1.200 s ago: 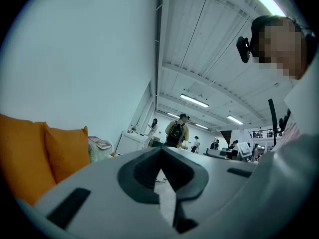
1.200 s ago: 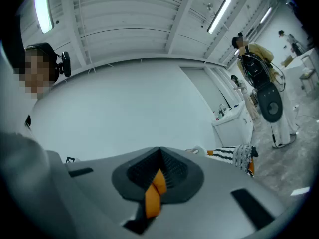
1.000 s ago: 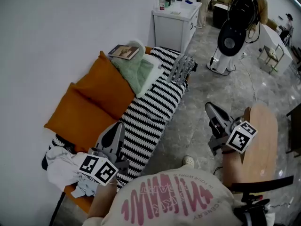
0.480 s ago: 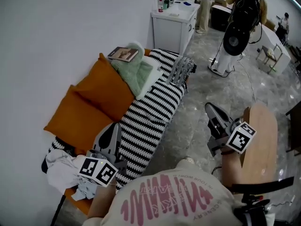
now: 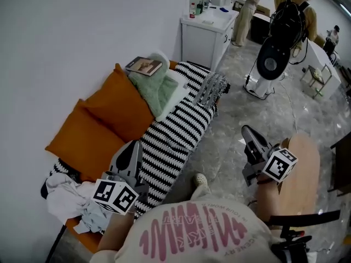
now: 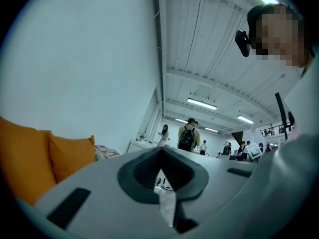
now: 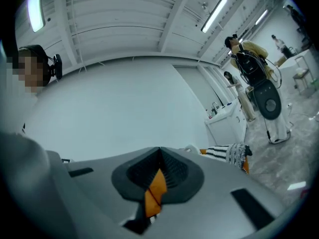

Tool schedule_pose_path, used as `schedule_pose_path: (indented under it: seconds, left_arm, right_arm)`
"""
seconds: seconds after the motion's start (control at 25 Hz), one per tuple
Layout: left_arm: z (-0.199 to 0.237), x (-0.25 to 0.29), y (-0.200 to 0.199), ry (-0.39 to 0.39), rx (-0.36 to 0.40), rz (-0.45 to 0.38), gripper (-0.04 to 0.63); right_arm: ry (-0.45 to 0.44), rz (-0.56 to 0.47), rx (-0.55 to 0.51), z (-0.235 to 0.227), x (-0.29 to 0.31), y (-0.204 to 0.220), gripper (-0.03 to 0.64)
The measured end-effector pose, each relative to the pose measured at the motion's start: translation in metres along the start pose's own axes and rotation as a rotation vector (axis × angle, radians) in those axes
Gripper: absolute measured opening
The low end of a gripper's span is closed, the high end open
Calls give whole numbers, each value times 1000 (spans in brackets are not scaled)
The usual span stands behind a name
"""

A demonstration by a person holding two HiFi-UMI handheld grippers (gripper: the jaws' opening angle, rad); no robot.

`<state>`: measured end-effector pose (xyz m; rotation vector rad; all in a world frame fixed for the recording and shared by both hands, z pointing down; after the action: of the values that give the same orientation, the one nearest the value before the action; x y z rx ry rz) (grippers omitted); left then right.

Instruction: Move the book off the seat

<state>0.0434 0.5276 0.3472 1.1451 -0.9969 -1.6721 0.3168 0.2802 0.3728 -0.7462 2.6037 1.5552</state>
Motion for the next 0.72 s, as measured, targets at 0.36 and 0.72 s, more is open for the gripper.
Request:
schedule_pose_path:
  seconds: [0.36, 0.72]
  left_arm:
    - [6, 40, 10, -79, 18, -15, 9]
    - [-6, 68, 24, -115, 134, 48, 9]
  right_arm:
    - [-146, 87, -44, -35, 73, -9, 11]
    - [-248, 150, 8, -68, 135, -12, 11]
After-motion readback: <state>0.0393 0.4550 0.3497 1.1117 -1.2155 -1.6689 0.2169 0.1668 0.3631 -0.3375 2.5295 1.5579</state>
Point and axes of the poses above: the fingertips, and each gripper's own axes: x forward along the fingers, z to its left, y out of its underside, the point moved 5 cm from there along -x, backward along the fingers, and after that the axes turned 14 degrees about -z, right-handed, at the moved point
